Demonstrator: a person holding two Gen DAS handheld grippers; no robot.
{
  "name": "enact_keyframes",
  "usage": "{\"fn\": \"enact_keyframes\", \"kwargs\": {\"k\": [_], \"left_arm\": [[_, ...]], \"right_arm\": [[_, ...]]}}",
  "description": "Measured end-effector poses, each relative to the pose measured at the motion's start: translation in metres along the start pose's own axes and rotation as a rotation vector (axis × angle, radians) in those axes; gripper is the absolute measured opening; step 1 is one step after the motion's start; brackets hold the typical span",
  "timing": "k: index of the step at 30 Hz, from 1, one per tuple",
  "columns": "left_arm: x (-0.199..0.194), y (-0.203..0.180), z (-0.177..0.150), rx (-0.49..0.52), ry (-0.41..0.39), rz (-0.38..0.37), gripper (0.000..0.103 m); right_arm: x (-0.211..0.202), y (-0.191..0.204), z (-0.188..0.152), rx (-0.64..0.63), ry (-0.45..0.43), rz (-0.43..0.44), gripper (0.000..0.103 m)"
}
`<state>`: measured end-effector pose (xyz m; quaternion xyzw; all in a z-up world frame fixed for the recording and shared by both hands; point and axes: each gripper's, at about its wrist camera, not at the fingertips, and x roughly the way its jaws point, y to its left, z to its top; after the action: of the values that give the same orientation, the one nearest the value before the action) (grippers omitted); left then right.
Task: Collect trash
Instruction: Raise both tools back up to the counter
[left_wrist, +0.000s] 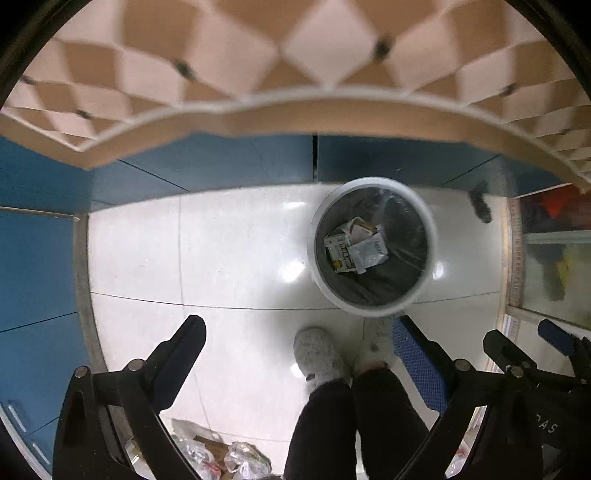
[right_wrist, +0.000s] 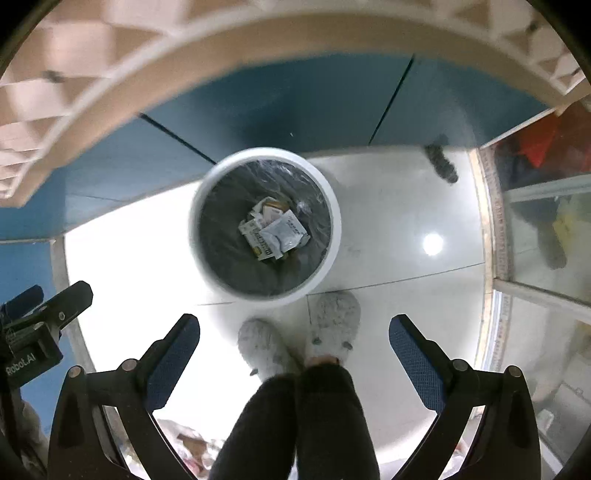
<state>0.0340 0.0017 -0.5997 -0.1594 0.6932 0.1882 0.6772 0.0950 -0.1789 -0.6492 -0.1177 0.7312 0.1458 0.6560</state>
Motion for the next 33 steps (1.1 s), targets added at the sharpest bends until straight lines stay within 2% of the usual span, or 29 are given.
{"fn": "enact_keyframes", "kwargs": {"k": [6,12,16,21,24,27,30,33], "left_arm": [[-0.101,0.008,-0.023,-0.003,-0.047,0.001,0.103],[-0.191,0.013,-0.046,-0.023,-0.09,-0.038,0.103],[-0.236,0.014,-0.06,-0.02,-0.121,-0.068,0.103],[-0.272,0.014,-0.063,-0.03,-0.164,-0.067,0.103],[-0.294,0.013,-0.05,-0.04,-0.232,-0.041,0.103],[-0.32,0.016,-0.028,-0.058,-0.313,-0.008,0.103],[-0.341,0.021,0.013,-0.085,-0.401,0.042,0.103],[-0.346,0.023,0.063,-0.1,-0.419,0.058,0.103]], "right_arm": [[-0.115,0.009,-0.025,-0.036,-0.048,-0.001,0.103],[-0.219,0.013,-0.052,-0.057,-0.092,0.01,0.103],[-0.274,0.015,-0.069,-0.072,-0.119,0.013,0.103],[-0.332,0.016,-0.085,-0.072,-0.164,0.03,0.103],[-0.36,0.019,-0.086,-0.058,-0.209,0.064,0.103],[-0.384,0.017,-0.071,-0.024,-0.255,0.132,0.103],[-0.404,0.011,-0.04,0.02,-0.29,0.187,0.103],[-0.422,0.002,0.004,0.057,-0.341,0.216,0.103]]}}
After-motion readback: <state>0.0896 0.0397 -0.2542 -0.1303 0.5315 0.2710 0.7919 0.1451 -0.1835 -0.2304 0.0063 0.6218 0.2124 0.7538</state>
